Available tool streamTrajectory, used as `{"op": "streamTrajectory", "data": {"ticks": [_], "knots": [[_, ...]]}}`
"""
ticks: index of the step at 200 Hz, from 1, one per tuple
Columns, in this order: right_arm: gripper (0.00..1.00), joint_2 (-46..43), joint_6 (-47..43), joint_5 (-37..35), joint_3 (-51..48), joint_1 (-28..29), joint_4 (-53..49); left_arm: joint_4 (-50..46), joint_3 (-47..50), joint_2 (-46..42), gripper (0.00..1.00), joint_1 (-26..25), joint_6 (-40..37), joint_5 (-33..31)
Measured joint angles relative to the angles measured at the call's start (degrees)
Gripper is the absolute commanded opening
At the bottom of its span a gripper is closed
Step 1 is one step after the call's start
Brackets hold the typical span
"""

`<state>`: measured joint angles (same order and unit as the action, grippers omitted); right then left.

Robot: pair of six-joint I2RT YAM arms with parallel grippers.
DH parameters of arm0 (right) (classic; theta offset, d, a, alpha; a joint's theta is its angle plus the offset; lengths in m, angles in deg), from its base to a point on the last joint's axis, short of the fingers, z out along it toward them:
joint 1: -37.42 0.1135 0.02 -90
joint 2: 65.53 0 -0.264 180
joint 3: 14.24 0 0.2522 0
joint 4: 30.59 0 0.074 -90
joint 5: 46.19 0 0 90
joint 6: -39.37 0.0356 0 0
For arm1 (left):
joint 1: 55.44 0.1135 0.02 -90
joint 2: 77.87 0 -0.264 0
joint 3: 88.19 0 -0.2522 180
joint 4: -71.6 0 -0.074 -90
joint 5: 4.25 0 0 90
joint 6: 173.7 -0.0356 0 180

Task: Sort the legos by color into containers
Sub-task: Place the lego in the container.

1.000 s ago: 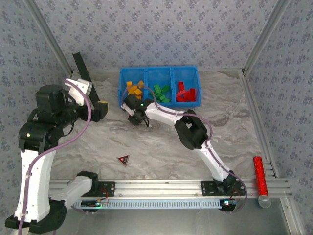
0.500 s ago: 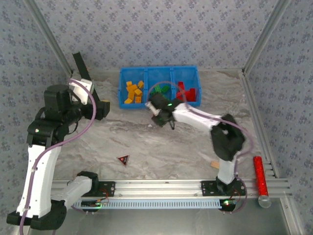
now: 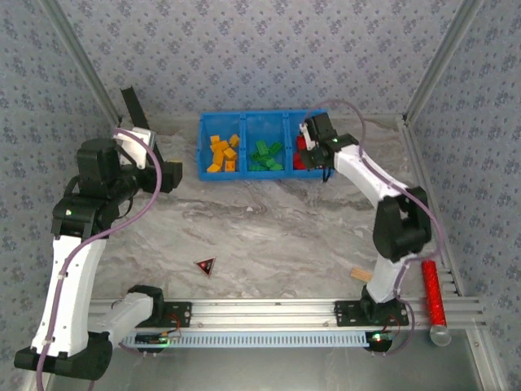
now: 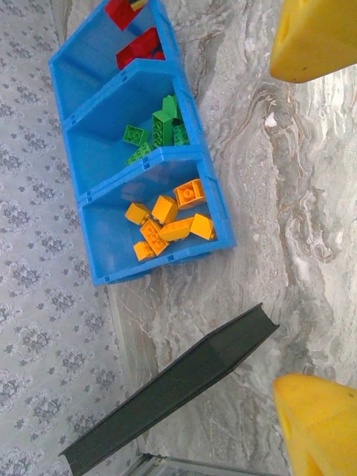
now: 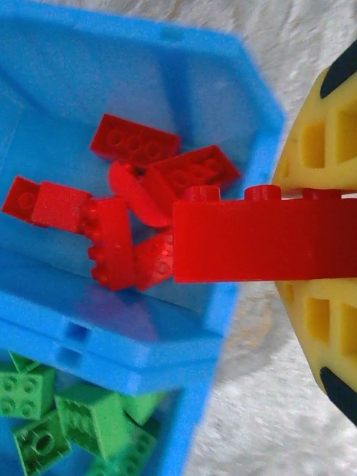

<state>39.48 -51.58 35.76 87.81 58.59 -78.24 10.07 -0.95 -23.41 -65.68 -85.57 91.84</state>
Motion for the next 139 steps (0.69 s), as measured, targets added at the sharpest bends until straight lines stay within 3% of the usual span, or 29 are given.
{"op": "streamTrajectory", "data": {"ticks": [54,94,139], "knots": [[0.21,18.43,-1.95,-2.97,16.61,-2.51,0.98,-0.57,-0.02,-0.37,1.0,0.13,-0.11,-0.7],[0.25,24.7,-3.02,-3.8,21.35,-3.48,1.07,-0.92,-0.02,-0.46,1.0,0.13,-0.68,-1.27],[0.47,25.51,-3.45,-3.76,24.48,-3.5,0.94,-0.87,0.0,-0.24,1.0,0.13,-1.14,-1.46]]}}
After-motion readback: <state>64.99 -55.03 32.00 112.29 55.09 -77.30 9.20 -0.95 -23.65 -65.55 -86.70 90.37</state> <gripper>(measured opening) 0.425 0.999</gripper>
